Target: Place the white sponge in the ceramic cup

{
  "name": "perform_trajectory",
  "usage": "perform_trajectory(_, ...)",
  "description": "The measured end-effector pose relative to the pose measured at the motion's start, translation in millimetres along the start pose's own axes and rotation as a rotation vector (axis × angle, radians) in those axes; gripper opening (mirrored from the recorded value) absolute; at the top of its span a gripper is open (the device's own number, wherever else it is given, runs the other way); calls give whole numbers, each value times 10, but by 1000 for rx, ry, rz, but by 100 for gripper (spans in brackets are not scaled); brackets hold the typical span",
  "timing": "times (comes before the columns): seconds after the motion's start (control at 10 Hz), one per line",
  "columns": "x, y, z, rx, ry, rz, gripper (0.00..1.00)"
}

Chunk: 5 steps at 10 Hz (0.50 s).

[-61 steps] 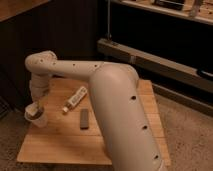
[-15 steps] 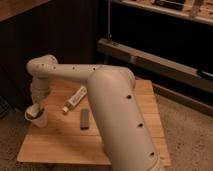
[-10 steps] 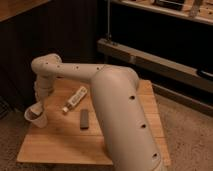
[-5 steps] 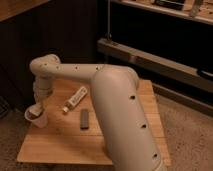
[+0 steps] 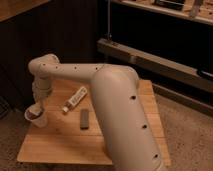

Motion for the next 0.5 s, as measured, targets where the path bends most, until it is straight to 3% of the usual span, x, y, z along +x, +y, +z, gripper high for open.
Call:
perform_trajectory(0.1, -16, -7, -2, 3, -4, -13, 79)
perform_trajectory(0.5, -32, -22, 2, 9, -9, -43, 80)
